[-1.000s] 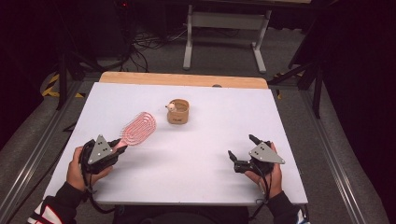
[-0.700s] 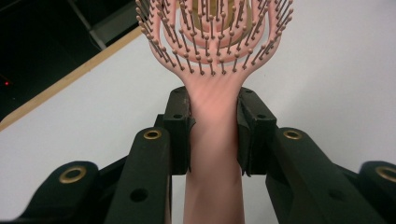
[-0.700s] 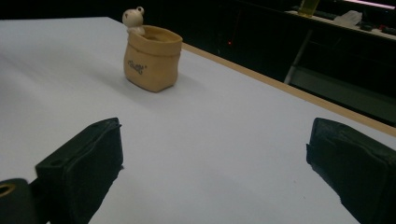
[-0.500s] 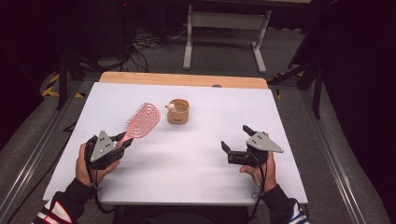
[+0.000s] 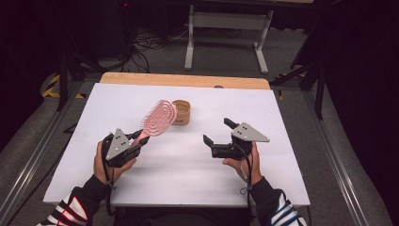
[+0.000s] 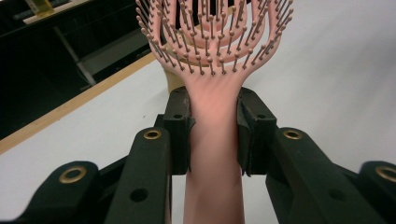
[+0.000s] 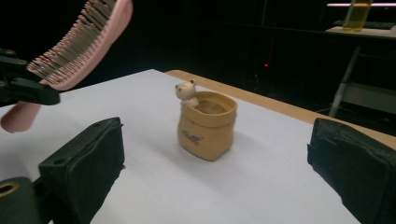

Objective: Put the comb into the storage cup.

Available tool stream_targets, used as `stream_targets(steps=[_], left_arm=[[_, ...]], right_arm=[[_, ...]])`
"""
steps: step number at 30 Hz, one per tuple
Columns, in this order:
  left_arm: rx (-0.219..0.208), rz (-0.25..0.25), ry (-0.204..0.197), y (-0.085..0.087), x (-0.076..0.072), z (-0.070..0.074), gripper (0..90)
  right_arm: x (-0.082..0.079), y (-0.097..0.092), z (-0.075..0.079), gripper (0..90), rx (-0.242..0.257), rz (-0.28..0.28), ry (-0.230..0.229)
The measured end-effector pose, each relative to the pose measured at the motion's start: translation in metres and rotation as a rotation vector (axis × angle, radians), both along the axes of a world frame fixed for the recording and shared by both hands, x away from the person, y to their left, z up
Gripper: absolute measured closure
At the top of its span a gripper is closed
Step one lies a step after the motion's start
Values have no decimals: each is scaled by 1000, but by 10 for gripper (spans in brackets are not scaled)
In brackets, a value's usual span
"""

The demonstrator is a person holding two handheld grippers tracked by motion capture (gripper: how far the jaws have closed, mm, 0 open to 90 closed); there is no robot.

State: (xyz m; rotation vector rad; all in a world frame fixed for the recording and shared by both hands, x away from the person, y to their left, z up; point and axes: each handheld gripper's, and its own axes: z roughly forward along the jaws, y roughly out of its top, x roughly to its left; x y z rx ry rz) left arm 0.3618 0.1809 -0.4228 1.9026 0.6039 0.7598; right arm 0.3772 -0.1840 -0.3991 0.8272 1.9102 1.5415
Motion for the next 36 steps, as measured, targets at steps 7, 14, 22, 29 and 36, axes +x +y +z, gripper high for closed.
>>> stream_targets(steps=[7, 14, 22, 29, 36], left_arm=[[-6, -24, -14, -23, -1, -2, 699], [10, -61, -19, -48, -3, -7, 699], [41, -108, -11, -72, -5, -16, 699], [48, -137, -4, -83, -6, -21, 699], [60, -150, 0, -88, -8, -25, 699]], right_arm=[[2, 20, 2, 44, 12, 54, 19], [0, 41, 1, 46, 49, 127, 67], [-2, 55, -4, 64, 53, 162, 113], [-2, 49, -6, 142, 117, 143, 121], [1, 35, -10, 398, 225, 128, 174]])
